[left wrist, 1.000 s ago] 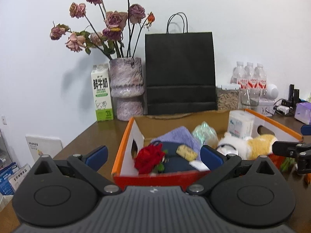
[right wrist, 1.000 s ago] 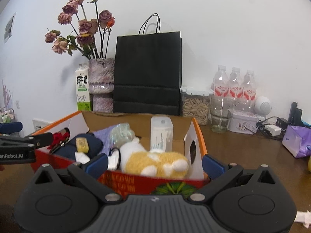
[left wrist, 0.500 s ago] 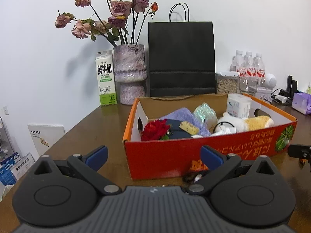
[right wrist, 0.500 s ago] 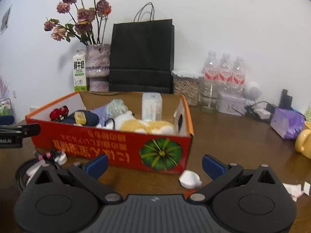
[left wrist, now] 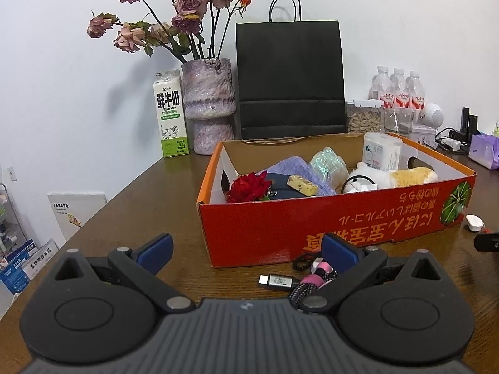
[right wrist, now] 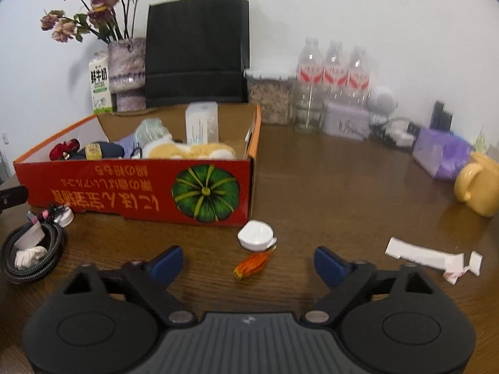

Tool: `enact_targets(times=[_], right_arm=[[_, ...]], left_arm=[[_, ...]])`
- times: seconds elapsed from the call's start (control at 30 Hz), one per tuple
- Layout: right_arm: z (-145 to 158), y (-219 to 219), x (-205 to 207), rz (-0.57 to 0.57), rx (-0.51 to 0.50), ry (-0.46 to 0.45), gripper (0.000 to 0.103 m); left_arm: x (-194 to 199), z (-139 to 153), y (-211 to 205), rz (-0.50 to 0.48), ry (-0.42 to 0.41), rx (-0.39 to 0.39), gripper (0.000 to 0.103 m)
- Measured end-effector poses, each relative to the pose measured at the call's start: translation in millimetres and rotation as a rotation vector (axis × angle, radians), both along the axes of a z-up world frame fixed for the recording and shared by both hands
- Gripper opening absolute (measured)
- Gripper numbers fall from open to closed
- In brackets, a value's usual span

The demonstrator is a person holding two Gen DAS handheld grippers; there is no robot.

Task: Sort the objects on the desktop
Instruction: 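Move the left gripper toward the braided cable while the right gripper grasps the orange piece, then grasp the braided cable with the left gripper while the right gripper holds the orange piece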

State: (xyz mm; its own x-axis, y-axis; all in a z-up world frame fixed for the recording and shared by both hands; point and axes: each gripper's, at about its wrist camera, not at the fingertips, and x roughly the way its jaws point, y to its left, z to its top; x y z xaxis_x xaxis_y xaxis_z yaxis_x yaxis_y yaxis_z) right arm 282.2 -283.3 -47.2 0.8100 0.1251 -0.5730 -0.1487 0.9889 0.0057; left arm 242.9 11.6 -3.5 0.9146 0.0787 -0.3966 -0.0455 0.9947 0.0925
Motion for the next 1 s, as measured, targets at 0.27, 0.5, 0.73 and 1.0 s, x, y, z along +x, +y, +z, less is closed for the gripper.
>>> enact_targets(times=[0.27,0.5,0.73,1.0], right_arm=[[-3.3,2.9,11.9,-0.014,0.028,0.035,0.024],[0.2,-0.6,1.5,-0.011,0.056,-0.005,0.012],[4.6,7.1,-6.9,0.038,0.058,-0.038,0.012],[6.1,11.6,-12.3,0.070,0.056,-0.053,0.012]], left_arm=[[-0.2,-1.5,-2.6,-0.008,0.005,0.008,0.103],[-2.1,-3.0,-6.1,-0.021,0.016,0.008,0.103],[-9.8,-4.2,-19.9,-0.071,0.078,-0.006,0.103],[-7.9,-12.6,-51.3,-0.117,0.183,0.053,0.103]])
